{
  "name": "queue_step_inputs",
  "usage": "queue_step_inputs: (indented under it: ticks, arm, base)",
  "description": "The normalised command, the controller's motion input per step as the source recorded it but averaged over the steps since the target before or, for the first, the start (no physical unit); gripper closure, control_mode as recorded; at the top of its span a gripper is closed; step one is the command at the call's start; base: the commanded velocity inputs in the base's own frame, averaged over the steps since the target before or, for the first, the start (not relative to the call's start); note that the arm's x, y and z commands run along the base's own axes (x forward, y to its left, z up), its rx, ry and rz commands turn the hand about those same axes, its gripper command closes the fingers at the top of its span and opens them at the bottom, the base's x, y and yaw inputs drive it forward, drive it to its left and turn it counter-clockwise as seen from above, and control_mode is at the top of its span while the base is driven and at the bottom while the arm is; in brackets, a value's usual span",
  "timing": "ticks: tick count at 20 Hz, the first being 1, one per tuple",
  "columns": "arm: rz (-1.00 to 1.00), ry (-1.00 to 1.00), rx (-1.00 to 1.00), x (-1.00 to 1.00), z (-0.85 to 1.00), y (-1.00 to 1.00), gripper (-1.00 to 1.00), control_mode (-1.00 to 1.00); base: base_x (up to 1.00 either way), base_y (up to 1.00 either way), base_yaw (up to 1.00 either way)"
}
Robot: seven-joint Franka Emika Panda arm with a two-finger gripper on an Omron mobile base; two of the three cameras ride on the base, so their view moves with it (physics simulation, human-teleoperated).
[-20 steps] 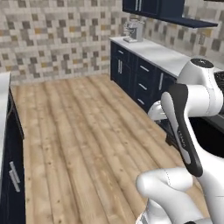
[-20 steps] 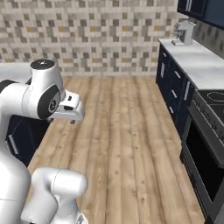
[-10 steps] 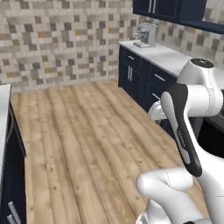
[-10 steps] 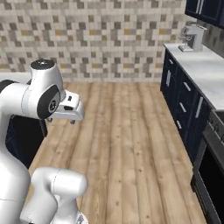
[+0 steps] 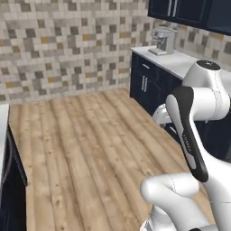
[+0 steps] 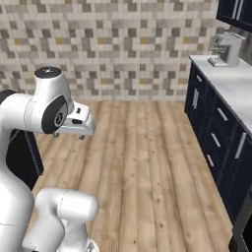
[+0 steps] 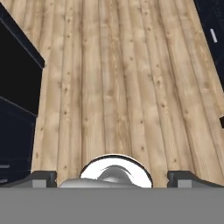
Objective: Navigate to the coffee machine.
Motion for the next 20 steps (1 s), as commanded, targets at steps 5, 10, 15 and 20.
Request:
queue_step_inputs:
  ticks: [5, 10, 15, 20]
  arm:
    - [0.0, 0.0, 0.0, 0.0, 0.0, 0.0, -1.0, 1.0]
    - [0.0, 0.0, 0.0, 0.0, 0.0, 0.0, -1.0, 1.0]
    - [0.0, 0.0, 0.0, 0.0, 0.0, 0.0, -1.0, 1.0]
    - [0.0, 0.0, 0.0, 0.0, 0.0, 0.0, -1.0, 1.0]
  base:
    - [1.0, -0.12, -0.05]
    - [1.0, -0.15, -0.09]
    - [1.0, -0.49, -0.16]
    - [1.0, -0.29, -0.13]
